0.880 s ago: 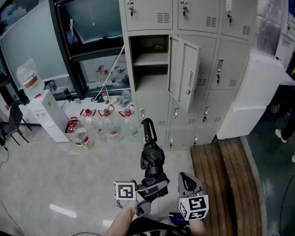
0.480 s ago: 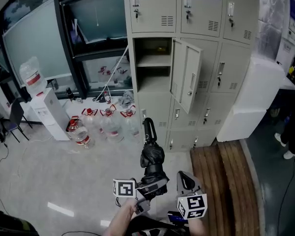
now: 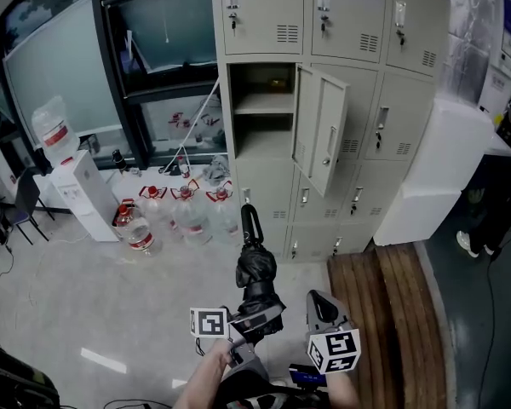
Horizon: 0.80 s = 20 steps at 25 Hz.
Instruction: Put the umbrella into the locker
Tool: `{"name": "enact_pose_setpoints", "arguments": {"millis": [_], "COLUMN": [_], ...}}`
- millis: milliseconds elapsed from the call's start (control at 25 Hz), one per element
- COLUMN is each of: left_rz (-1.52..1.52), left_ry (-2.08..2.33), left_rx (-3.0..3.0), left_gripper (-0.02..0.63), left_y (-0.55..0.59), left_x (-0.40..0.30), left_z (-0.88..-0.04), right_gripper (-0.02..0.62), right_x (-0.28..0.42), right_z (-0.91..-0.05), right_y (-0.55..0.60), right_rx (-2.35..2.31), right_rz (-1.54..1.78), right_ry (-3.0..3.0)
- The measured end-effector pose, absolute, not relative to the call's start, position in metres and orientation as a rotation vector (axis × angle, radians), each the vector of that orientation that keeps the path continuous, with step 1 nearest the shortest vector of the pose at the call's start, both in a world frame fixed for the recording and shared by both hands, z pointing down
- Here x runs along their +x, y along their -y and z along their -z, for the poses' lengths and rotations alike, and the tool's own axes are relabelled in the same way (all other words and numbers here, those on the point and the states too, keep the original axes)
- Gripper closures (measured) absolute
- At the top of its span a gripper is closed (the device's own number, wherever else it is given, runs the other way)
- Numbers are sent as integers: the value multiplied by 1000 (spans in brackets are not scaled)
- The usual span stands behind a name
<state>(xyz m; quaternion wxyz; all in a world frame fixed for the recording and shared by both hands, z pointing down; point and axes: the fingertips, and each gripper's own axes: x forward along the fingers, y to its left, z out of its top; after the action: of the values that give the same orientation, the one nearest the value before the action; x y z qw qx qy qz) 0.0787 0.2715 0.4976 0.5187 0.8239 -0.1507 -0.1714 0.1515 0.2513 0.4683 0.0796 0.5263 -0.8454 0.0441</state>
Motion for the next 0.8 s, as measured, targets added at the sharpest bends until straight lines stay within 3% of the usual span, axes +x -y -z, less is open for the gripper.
{"name": "enact_pose_setpoints", "arguments": {"millis": [400, 800], "left_rz": [414, 356], "left_ry": [412, 353], "left_rx": [1964, 1974], "left_gripper": [322, 322], "left_y": [-193, -12], "left_x": [66, 48], "left_z": [-511, -520], "right_gripper": [595, 595], "right_x": [146, 111], "right_z": [-481, -494], "right_y": [-171, 17], "right_rx": [1537, 1551], "right_rz": [-132, -156], "right_ry": [2527, 2500]}}
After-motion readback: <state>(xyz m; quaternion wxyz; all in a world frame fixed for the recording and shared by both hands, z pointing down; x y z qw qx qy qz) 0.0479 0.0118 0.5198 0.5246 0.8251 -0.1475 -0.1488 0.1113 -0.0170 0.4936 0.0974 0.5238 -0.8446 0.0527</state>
